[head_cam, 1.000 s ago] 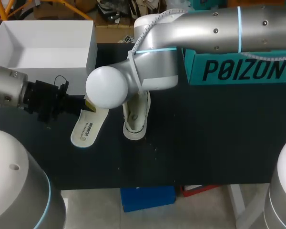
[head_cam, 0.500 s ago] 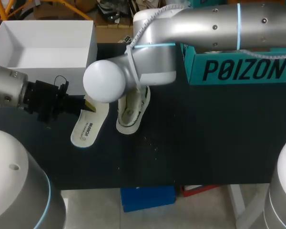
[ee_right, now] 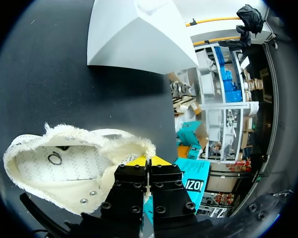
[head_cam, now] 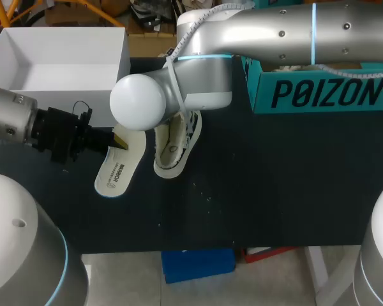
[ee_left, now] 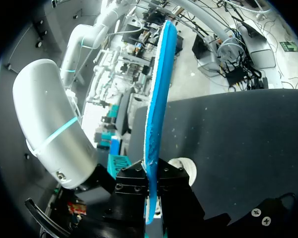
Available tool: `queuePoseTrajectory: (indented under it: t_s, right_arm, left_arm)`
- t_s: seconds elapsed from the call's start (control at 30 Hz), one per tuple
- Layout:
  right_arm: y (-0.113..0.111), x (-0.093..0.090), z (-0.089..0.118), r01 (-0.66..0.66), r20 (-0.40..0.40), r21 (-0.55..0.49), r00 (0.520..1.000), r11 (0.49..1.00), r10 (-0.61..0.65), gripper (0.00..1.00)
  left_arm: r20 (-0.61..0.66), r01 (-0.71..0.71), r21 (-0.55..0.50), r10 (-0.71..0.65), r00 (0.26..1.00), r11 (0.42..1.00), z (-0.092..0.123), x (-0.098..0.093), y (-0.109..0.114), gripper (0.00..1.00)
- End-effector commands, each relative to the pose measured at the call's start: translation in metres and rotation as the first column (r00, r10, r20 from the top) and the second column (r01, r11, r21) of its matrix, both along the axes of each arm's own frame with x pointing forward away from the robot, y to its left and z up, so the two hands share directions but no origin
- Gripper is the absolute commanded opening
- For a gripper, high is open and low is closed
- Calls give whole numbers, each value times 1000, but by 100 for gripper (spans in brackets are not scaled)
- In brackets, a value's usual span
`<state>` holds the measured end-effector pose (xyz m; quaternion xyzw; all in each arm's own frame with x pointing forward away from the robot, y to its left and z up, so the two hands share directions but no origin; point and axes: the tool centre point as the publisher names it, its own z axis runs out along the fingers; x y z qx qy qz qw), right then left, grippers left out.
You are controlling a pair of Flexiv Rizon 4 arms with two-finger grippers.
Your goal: Take the shoe out of the shoebox, open the shoe tongue, remove and reinsert the insole, then place the shoe into the shoebox
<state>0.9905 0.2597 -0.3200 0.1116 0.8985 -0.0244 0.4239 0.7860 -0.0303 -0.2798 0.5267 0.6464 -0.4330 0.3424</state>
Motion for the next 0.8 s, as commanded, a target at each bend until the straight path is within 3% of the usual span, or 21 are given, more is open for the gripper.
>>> queuePoseTrajectory:
  t_s: [0.03, 0.23, 0.27, 0.3, 0.8]
  right_arm:
    - [4, 3, -7, -8, -7, -1, 1000, 1000, 8, 0]
    - [4, 1, -9, -19, -11, 0, 1000, 1000, 19, 0]
    - [3, 1, -8, -20, -11, 2, 1000, 1000, 20, 29]
    - [2, 0, -7, -18, -11, 4, 1000, 1000, 18, 100]
    - [-27, -27, 33, 86, 42, 67, 995, 994, -89, 100]
  left_arm:
    - [0, 1, 4, -1, 1000, 1000, 1, 0, 0, 0]
    - [0, 1, 4, -1, 1000, 1000, 1, 0, 0, 0]
    - [0, 1, 4, -1, 1000, 1000, 1, 0, 0, 0]
    - [0, 1, 4, -1, 1000, 1000, 1, 0, 0, 0]
    - [0, 1, 4, -1, 1000, 1000, 1, 0, 0, 0]
